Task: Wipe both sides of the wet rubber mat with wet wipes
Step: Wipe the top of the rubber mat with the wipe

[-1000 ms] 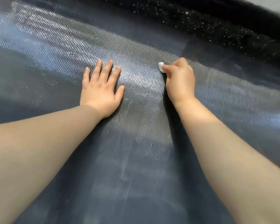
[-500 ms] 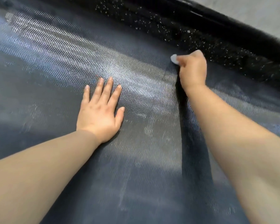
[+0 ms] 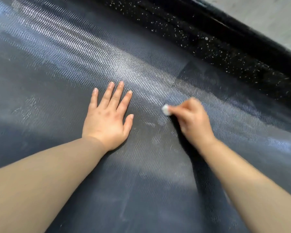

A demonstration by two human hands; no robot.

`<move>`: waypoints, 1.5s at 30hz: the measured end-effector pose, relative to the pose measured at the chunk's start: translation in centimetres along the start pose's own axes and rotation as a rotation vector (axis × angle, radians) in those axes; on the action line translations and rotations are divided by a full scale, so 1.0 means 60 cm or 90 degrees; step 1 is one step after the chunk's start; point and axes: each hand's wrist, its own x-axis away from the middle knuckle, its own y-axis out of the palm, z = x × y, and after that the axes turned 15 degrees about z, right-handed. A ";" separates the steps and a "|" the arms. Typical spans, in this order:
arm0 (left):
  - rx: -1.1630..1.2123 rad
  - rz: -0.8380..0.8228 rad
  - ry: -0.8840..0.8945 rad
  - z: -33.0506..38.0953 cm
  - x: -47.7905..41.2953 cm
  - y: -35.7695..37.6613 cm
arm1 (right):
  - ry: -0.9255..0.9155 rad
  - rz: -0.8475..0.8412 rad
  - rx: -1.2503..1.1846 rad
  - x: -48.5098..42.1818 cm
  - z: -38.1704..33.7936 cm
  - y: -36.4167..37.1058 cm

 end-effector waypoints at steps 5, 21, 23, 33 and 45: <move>0.000 0.007 -0.003 -0.001 0.001 0.001 | 0.329 0.121 0.118 -0.154 0.131 0.028; 0.000 0.006 0.003 0.001 0.000 0.002 | -0.002 0.050 0.072 -0.023 0.021 0.014; 0.002 0.014 0.003 0.001 0.000 0.001 | 0.157 0.103 0.119 -0.089 0.073 0.024; 0.008 0.005 -0.006 0.004 -0.002 -0.008 | 0.153 0.116 0.066 -0.040 -0.040 0.058; 0.015 -0.001 -0.006 0.002 -0.002 -0.006 | 0.301 0.128 0.089 -0.190 0.089 0.068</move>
